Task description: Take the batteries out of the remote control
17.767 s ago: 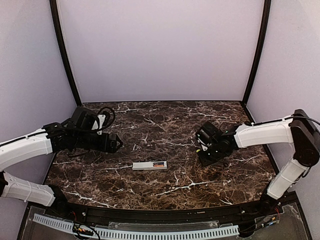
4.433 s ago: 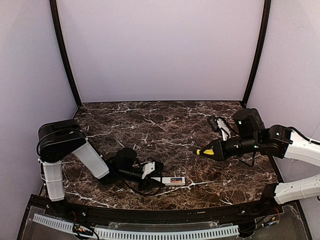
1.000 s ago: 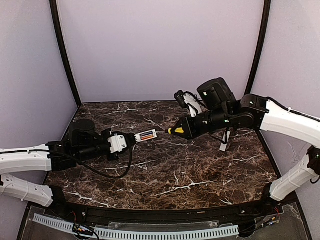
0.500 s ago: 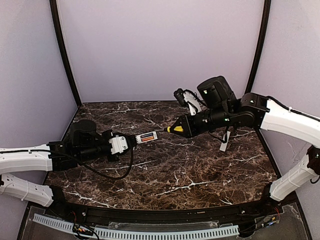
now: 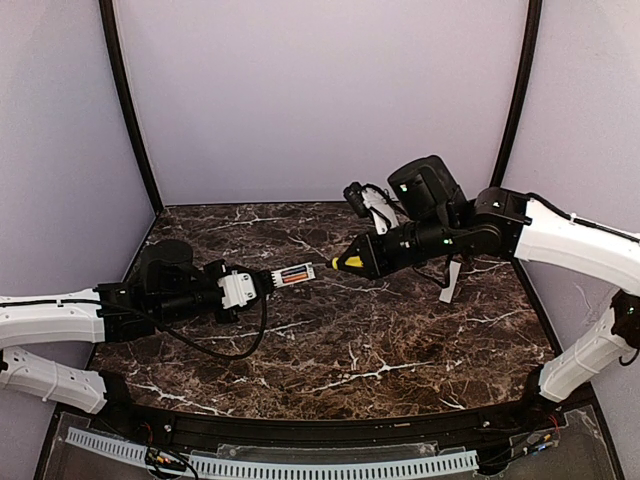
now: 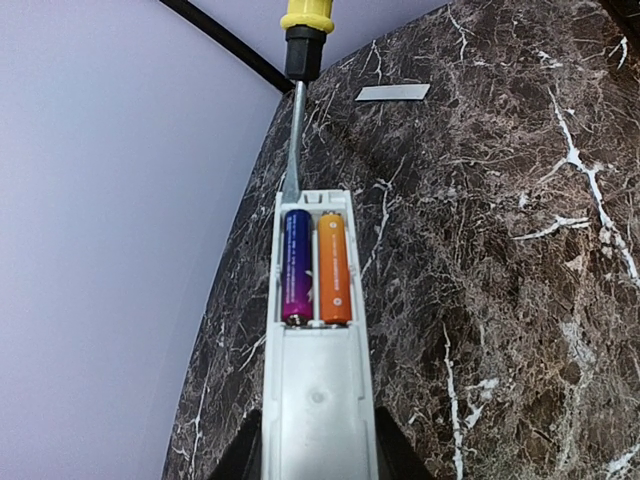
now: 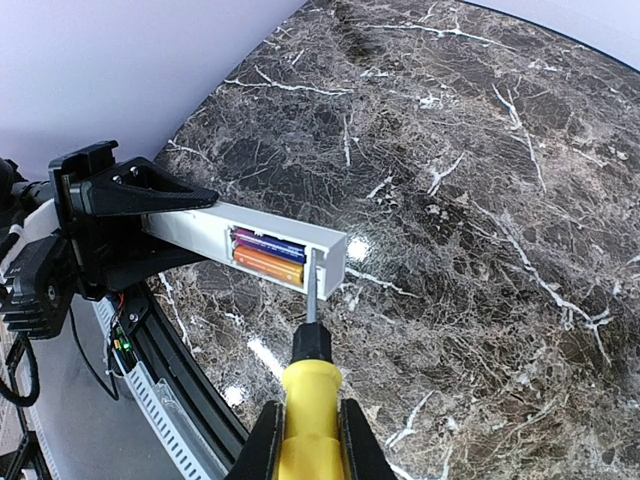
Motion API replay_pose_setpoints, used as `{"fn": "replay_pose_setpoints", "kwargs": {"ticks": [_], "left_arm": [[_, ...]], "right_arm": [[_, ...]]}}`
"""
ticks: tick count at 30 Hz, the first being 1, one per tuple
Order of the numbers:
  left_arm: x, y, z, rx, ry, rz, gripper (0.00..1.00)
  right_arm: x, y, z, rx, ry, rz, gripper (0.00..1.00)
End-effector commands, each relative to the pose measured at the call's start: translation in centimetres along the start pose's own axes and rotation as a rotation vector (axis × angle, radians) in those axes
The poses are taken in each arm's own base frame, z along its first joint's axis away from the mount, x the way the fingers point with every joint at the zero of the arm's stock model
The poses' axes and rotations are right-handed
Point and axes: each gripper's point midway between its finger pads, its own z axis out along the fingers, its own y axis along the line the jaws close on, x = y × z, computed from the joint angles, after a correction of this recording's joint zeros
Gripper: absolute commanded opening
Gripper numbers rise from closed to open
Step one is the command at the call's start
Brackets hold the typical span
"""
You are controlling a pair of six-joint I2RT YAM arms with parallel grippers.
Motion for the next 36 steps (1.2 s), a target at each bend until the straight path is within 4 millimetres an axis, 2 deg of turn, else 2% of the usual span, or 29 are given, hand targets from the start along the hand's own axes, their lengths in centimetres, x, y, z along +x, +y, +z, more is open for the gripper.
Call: {"fn": "replay_pose_setpoints", "kwargs": {"ticks": [1, 15, 24, 36], "left_arm": [[-0.3, 0.1, -0.1, -0.002, -0.007, 0.011, 0.00], [0.0, 0.0, 0.1, -0.005, 0.012, 0.020, 0.00], [0.3, 0.2, 0.1, -0.015, 0.028, 0.029, 0.00], [0.3, 0.1, 0.1, -0.008, 0.026, 0.028, 0.00]], "right_arm": [[-0.6, 1.2, -0.1, -0.031, -0.013, -0.002, 0.00], [-0.6, 1.5, 0.0, -0.042, -0.008, -0.005, 0.00], [-1.1, 1.2, -1.3, -0.015, -0.044, -0.009, 0.00], [-0.7, 1.0, -0.3, -0.011, -0.023, -0.010, 0.00]]}}
